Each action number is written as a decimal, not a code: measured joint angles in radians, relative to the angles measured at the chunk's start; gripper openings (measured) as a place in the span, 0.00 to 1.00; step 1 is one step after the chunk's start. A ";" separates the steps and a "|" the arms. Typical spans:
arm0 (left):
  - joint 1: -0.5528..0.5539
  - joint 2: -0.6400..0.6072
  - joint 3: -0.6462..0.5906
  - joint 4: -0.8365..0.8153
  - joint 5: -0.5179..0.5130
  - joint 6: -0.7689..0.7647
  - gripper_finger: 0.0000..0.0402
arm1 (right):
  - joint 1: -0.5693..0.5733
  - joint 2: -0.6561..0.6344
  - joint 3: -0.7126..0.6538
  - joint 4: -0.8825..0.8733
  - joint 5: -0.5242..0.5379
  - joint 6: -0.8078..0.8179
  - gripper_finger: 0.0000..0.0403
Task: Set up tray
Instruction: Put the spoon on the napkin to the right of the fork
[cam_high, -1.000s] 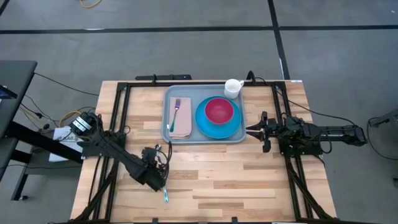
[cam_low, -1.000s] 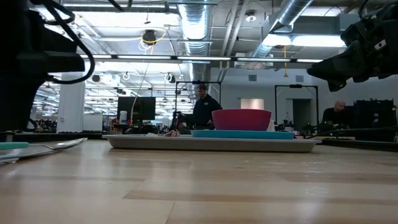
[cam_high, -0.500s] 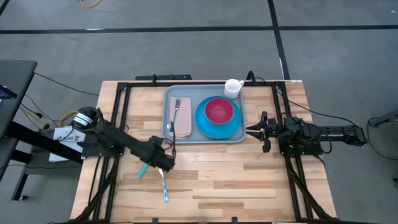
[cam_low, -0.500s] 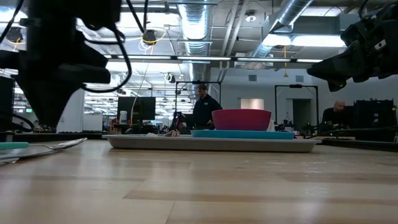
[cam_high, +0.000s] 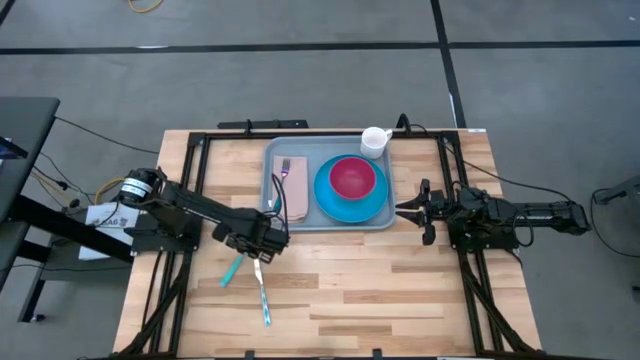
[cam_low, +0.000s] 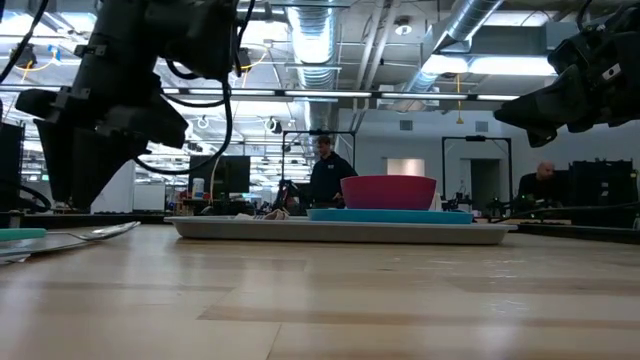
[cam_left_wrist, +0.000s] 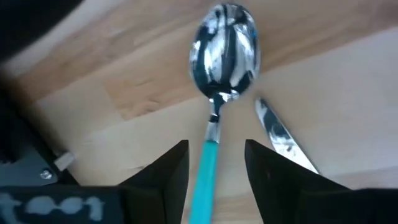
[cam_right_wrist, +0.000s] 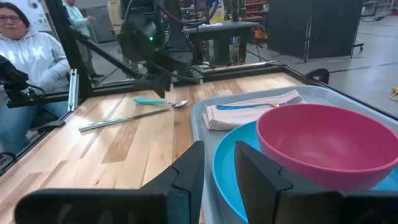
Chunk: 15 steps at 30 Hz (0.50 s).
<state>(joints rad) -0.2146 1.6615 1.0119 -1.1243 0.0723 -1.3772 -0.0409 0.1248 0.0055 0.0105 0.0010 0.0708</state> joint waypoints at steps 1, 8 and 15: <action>0.000 0.000 0.000 0.007 0.007 0.006 0.36 | 0.000 0.000 0.000 0.000 0.000 0.000 0.20; -0.007 0.000 -0.015 -0.006 0.031 0.010 0.32 | 0.000 0.000 0.000 0.000 0.000 0.000 0.20; -0.031 0.000 -0.107 0.078 0.080 -0.027 0.31 | 0.000 0.000 0.000 0.000 0.000 0.000 0.20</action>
<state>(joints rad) -0.2453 1.6613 0.9048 -1.0462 0.1520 -1.4042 -0.0408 0.1246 0.0055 0.0105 0.0010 0.0711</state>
